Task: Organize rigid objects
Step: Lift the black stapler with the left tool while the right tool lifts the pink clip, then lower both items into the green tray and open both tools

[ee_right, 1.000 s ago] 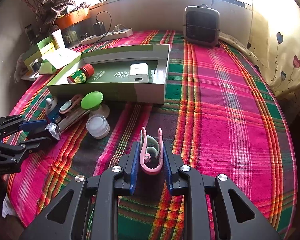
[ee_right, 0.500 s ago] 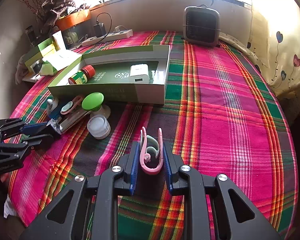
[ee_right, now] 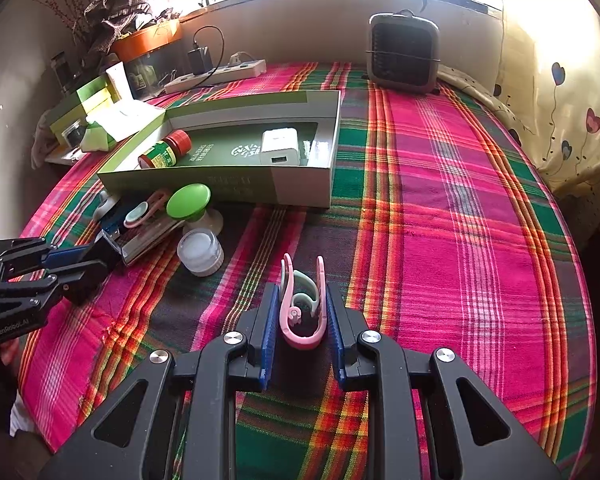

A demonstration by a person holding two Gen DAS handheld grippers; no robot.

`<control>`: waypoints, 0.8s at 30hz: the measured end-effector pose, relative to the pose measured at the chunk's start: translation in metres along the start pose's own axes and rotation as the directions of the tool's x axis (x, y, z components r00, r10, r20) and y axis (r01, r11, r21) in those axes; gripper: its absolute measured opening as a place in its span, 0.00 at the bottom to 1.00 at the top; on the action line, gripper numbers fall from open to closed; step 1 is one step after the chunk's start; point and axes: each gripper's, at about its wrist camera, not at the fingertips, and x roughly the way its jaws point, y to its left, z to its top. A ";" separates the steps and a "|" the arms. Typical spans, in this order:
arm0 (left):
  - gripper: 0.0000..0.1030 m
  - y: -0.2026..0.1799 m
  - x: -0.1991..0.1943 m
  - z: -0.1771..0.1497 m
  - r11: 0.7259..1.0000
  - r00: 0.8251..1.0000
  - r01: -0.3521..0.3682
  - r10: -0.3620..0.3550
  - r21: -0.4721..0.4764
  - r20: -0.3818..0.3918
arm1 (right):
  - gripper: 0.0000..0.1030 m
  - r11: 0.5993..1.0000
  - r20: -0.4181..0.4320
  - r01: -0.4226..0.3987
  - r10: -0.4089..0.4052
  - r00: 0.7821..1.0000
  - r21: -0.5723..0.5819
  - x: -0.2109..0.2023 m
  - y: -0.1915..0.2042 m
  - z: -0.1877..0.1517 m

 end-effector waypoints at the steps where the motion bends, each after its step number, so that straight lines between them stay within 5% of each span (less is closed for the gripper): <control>1: 0.22 0.001 -0.001 0.000 1.000 1.000 0.001 -0.001 -0.002 0.002 | 0.23 1.000 0.000 -0.001 0.001 1.000 -0.001 0.000 0.000 0.000; 24: 0.22 0.006 -0.030 0.026 1.000 0.997 0.017 -0.015 -0.022 0.076 | 0.23 1.000 0.086 -0.017 0.018 0.996 -0.012 -0.029 0.007 0.021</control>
